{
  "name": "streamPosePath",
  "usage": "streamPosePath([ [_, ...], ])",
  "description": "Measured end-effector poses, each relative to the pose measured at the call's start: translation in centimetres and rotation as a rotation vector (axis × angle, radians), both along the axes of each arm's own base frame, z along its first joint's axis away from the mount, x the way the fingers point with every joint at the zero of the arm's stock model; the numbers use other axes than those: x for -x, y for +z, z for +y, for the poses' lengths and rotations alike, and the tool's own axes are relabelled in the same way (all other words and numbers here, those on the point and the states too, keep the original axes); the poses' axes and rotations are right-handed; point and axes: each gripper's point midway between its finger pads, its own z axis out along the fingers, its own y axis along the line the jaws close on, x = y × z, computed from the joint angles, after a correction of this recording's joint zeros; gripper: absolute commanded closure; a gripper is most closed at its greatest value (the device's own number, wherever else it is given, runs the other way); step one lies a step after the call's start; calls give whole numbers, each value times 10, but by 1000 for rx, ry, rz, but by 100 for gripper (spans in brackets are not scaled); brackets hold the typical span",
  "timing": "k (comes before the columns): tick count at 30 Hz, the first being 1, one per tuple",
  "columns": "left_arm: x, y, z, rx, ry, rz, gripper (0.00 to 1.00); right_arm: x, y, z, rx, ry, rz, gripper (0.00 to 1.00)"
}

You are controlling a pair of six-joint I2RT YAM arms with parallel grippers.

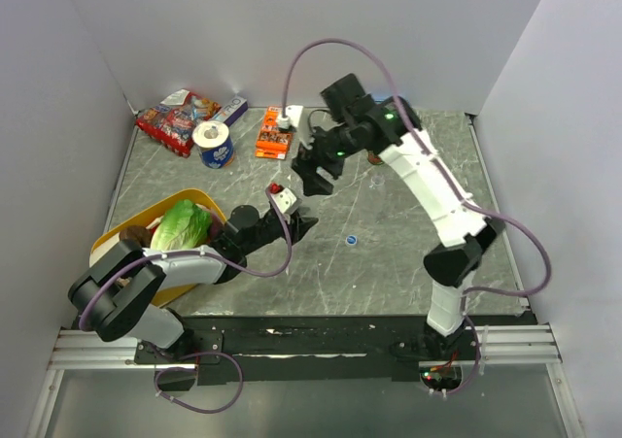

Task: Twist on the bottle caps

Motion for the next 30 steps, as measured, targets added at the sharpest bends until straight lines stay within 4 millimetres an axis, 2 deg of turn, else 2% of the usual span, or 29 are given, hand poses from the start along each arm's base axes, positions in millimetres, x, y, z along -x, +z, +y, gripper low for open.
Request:
streamPosePath([
  [3,5,-2,-1,-23,-64,-19,99,13,15,-18,-38,48,-34,18],
  [8,15,-12,-1,-99,-178,-69,99,67,43,-56,-94,266,-218,18],
  [10,20,-17,-1,-127,-221,-84,99,100,43,-65,-94,405,-307,19],
  [12,26,-22,-2,-161,-266,-110,99,125,32,-69,-84,537,-360,21],
  [14,30,-29,-2,-195,-307,-128,99,138,15,-75,-54,632,-381,23],
  [17,35,-40,-3,-248,-361,-141,99,139,-1,-81,-15,719,-417,26],
  [20,37,-47,-5,-300,-413,-161,99,127,-16,-74,17,772,-438,30],
  [27,39,-49,-7,-356,-479,-202,99,107,-21,-58,35,815,-487,32],
  [30,41,-52,-7,-364,-492,-199,99,103,-23,-58,51,828,-500,33],
])
